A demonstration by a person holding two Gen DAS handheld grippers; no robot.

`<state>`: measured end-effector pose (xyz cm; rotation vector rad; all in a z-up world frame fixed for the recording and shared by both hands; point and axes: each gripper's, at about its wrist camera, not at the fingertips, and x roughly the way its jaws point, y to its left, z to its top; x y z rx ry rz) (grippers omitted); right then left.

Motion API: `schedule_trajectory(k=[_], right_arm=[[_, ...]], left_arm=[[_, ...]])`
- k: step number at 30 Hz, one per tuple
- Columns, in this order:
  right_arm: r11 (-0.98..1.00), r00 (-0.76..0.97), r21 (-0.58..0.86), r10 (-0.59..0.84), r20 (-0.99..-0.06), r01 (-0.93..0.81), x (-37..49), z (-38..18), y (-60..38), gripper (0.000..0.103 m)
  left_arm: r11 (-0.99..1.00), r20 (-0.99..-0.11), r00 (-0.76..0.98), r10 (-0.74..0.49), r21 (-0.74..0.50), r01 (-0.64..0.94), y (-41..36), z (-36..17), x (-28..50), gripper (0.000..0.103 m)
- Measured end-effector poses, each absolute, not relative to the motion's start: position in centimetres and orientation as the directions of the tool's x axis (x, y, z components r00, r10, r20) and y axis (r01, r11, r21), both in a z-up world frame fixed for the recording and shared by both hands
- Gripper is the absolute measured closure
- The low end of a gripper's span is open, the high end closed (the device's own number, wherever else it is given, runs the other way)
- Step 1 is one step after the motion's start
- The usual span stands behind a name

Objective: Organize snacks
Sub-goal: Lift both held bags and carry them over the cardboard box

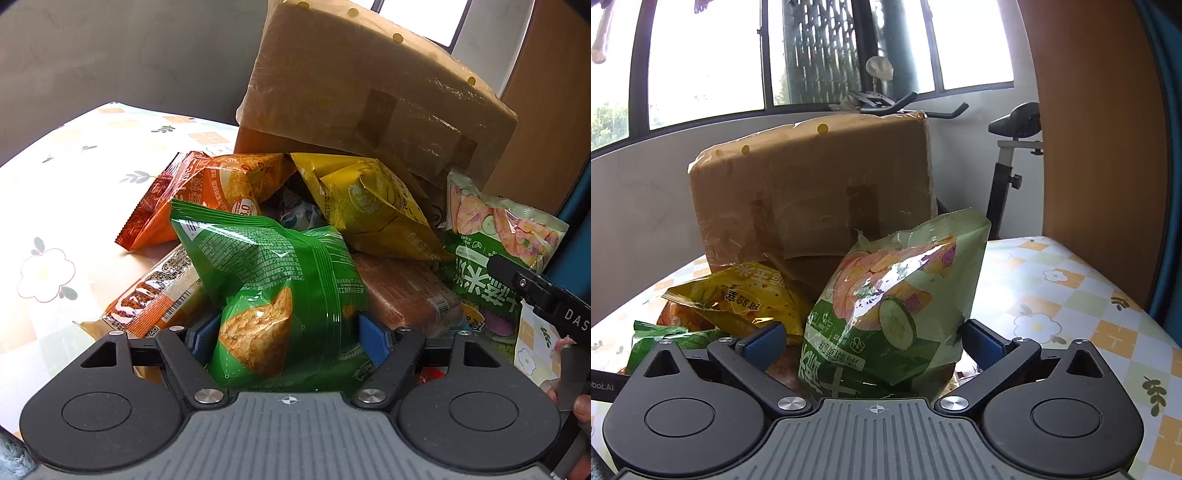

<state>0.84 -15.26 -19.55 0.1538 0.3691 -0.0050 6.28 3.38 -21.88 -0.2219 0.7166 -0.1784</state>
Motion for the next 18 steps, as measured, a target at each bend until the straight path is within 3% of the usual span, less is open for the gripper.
schedule_trajectory(k=[10, 18], right_arm=[[0.984, 0.928, 0.167, 0.004, -0.373, 0.063, 2.1, -20.0, -16.2, 0.007], [0.972, 0.921, 0.232, 0.061, -0.386, 0.033, 1.9, -19.8, -17.0, 0.028]], left_arm=[[0.970, -0.576, 0.791, -0.206, -0.225, 0.089, 3.9, -19.8, 4.4, 0.028], [0.976, -0.519, 0.836, -0.178, -0.204, 0.081, 4.0, -18.0, 3.2, 0.028]])
